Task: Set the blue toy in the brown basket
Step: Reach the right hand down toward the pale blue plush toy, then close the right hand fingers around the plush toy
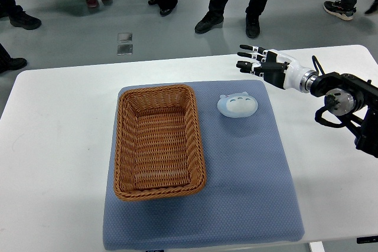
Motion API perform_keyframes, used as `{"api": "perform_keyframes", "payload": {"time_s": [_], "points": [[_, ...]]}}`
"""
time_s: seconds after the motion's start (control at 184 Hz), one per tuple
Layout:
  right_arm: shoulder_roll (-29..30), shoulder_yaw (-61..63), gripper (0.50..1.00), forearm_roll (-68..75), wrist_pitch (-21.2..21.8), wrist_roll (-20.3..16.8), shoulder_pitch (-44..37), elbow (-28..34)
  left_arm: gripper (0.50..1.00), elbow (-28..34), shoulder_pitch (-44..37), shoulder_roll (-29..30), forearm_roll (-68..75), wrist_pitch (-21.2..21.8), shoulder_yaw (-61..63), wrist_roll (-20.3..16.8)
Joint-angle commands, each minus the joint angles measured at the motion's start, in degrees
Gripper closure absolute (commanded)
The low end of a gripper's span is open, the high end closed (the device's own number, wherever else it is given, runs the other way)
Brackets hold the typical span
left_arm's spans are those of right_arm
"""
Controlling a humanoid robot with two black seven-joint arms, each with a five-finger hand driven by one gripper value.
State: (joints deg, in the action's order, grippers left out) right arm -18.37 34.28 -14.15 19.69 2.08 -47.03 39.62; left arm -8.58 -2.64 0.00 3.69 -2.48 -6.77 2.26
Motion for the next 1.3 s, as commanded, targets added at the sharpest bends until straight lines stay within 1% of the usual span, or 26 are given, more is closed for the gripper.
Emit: {"api": "perform_keyframes", "payload": {"time_s": [0.0, 0.347, 0.526, 0.656, 0.71, 0.824, 0.954, 1.117, 1.187, 1.295], "points": [[0.0, 0.0, 0.589, 0.0, 0.0, -0.1, 0.0, 0.0, 0.500, 0.0, 0.0, 0.0, 0.0, 0.0, 0.0, 0.0], [-0.2, -0.2, 0.589, -2.2, 0.2, 0.1, -0.8, 0.3, 0.500, -0.1, 0.1, 0.0, 0.0, -0.1, 0.0, -0.1], [-0.9, -0.5, 0.589, -5.1, 2.0, 0.6, -1.8, 0.5, 0.500, 0.1, 0.1, 0.0, 0.0, -0.1, 0.1, -0.1], [-1.7, -0.5, 0.589, -12.5, 3.7, 1.2, -2.3, 0.7, 0.500, 0.0, 0.2, 0.0, 0.0, -0.1, 0.0, -0.1], [-1.8, -0.5, 0.591, -17.2, 4.1, 2.1, -2.4, 1.3, 0.500, -0.1, 0.2, 0.0, 0.0, -0.1, 0.1, -0.1], [-1.8, -0.6, 0.591, -29.5, 4.0, 5.7, -2.3, 3.2, 0.500, 0.0, 0.2, 0.0, 0.0, -0.1, 0.0, -0.1], [-3.2, -0.7, 0.591, -40.1, 4.0, 8.2, -2.4, 5.7, 0.500, 0.0, 0.2, 0.0, 0.0, -0.1, 0.1, -0.1], [-5.2, -3.1, 0.591, -47.2, 4.2, 10.0, -3.9, 9.1, 0.500, 0.0, 0.2, 0.0, 0.0, -0.1, 0.1, -0.1], [-5.2, -6.0, 0.591, -48.3, 4.0, 10.7, -5.6, 9.1, 0.500, 0.0, 0.2, 0.0, 0.0, -0.1, 0.1, -0.1], [-5.2, -9.2, 0.591, -48.5, 3.7, 10.7, -6.9, 9.1, 0.500, 0.0, 0.2, 0.0, 0.0, -0.1, 0.1, -0.1]]}}
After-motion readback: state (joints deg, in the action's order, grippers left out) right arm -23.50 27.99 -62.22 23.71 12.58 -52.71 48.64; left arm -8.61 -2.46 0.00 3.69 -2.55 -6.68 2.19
